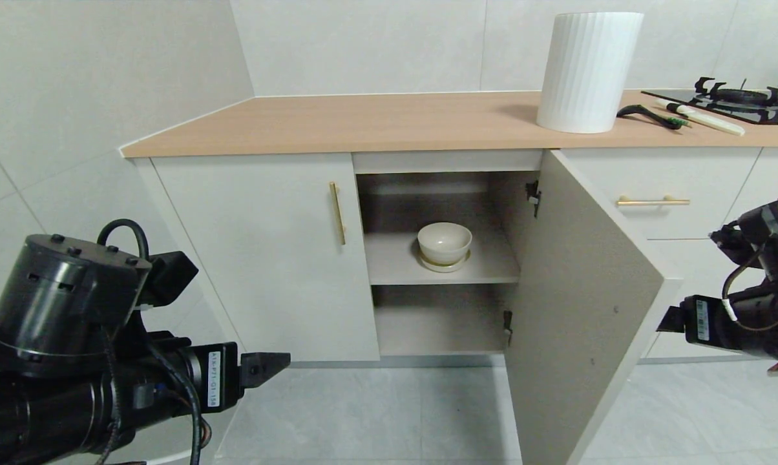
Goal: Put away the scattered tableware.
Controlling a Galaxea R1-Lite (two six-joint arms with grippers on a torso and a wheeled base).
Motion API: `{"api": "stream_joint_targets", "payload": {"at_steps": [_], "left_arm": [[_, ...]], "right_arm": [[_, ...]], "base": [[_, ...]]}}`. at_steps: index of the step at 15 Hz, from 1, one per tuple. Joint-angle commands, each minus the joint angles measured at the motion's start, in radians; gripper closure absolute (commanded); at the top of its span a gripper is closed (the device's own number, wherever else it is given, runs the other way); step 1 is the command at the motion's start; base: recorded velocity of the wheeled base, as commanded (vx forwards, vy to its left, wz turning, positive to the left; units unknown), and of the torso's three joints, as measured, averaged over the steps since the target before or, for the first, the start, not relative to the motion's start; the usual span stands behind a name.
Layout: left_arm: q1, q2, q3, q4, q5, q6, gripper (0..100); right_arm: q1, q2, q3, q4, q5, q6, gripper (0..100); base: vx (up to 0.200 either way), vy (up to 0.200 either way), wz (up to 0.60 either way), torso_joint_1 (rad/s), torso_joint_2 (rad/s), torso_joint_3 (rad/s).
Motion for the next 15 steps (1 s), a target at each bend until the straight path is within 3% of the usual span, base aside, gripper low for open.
{"api": "stream_joint_targets", "payload": {"at_steps": [1,5,7,9,10,15], "left_arm": [[0.0,-0.001,0.0,0.0,0.0,0.001,0],[0.0,-0.006,-0.002,0.0,0.0,0.001,0],[0.0,-0.006,-0.002,0.0,0.0,0.001,0],[0.0,-0.004,-0.002,0.0,0.0,0.001,0],[0.0,-0.001,-0.002,0.0,0.0,0.001,0],[0.0,0.0,0.0,0.002,0.0,0.007,0]], "right_arm": [[0.085,0.022,-0.003,-0.003,-0.001,0.017,0],[0.194,0.119,-0.015,-0.12,0.005,0.034,0],[0.223,0.168,-0.042,-0.166,0.062,0.029,0],[0.227,0.2,-0.089,-0.161,0.108,0.029,0],[0.237,0.26,-0.173,-0.16,0.145,0.024,0],[0.264,0.397,-0.319,-0.167,0.147,0.024,0]], "base": [[0.0,0.0,0.0,0.0,0.0,0.0],[0.0,0.0,0.0,0.0,0.0,0.0],[0.0,0.0,0.0,0.0,0.0,0.0],[0.0,0.0,0.0,0.0,0.0,0.0],[0.0,0.0,0.0,0.0,0.0,0.0],[0.0,0.0,0.0,0.0,0.0,0.0]]}}
